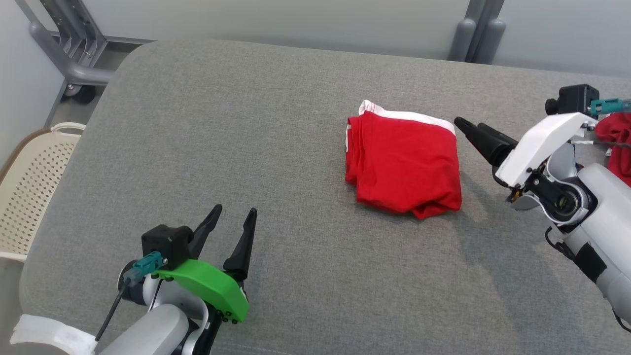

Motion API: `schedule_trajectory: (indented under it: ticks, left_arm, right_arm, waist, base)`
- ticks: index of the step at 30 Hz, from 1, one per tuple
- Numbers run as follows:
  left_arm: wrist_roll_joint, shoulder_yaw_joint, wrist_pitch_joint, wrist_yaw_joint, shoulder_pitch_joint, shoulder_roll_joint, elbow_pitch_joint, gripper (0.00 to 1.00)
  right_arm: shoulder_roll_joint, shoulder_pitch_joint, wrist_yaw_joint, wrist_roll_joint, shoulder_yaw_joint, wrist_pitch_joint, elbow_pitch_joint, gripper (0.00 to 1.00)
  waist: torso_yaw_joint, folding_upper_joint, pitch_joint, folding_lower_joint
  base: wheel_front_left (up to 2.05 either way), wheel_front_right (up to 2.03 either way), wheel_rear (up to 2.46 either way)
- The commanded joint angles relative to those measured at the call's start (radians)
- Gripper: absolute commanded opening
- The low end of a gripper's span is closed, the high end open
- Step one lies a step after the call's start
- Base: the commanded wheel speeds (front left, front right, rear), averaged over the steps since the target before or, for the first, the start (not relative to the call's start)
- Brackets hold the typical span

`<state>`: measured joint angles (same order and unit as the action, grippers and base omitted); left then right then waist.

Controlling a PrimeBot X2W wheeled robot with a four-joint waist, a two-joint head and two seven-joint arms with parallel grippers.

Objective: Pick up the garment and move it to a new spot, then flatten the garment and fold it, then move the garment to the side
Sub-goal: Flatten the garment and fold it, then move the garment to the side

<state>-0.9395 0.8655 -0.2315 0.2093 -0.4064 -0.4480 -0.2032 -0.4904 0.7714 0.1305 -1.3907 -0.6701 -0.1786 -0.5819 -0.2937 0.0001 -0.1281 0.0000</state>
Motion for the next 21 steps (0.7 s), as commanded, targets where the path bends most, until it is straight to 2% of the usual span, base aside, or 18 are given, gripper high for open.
schedule_trajectory:
  ticks: [1,12,21]
  left_arm:
    - [-0.007,-0.007,-0.008,0.006,0.019,-0.006,0.004,1.0]
    - [0.012,-0.019,-0.019,0.023,0.025,-0.006,0.06,1.0]
    - [0.018,-0.02,-0.019,0.022,0.024,-0.004,0.066,1.0]
  right_arm:
    - [-0.008,-0.028,0.0,0.02,-0.012,0.018,-0.004,1.0]
    - [0.006,-0.025,0.0,0.04,-0.024,0.032,-0.124,1.0]
    - [0.059,0.048,0.0,0.008,-0.04,-0.102,-0.271,1.0]
  waist:
    - [0.007,-0.0001,0.009,0.0]
    - [-0.006,-0.0001,-0.015,0.0]
    - [-0.046,-0.0001,-0.041,0.0]
  base:
    - [0.0,0.0,0.0]
    - [0.0,0.0,0.0]
    - [0.0,0.0,0.0]
